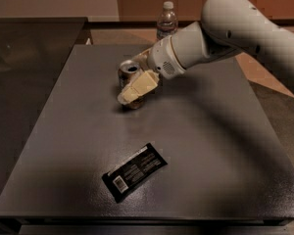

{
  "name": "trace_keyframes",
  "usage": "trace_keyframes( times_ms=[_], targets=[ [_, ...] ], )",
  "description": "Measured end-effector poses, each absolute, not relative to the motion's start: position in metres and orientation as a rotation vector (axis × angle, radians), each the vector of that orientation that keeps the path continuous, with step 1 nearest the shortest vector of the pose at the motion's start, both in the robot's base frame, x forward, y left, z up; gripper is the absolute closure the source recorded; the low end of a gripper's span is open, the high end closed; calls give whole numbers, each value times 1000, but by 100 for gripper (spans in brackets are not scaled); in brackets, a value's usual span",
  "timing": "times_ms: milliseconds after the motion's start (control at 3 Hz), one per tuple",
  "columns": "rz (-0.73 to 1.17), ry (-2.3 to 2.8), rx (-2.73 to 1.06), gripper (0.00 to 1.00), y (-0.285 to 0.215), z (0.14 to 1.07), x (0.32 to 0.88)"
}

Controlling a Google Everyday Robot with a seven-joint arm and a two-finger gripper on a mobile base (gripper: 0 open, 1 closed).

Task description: Knock orange can over

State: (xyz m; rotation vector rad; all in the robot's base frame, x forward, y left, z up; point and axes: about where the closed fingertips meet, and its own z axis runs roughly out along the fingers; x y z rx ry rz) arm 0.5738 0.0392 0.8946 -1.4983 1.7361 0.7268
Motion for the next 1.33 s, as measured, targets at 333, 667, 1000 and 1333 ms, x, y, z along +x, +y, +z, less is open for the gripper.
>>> trace_keyframes(
  times_ms=[333, 667, 1000, 1333],
  targets=[
    [768, 1720, -1475, 41, 45, 895, 574],
    [765, 1693, -1464, 65, 42, 909, 571],
    [694, 1695, -1501, 88, 28, 934, 565],
    [555, 1738, -1624, 100, 13, 949, 551]
  ],
)
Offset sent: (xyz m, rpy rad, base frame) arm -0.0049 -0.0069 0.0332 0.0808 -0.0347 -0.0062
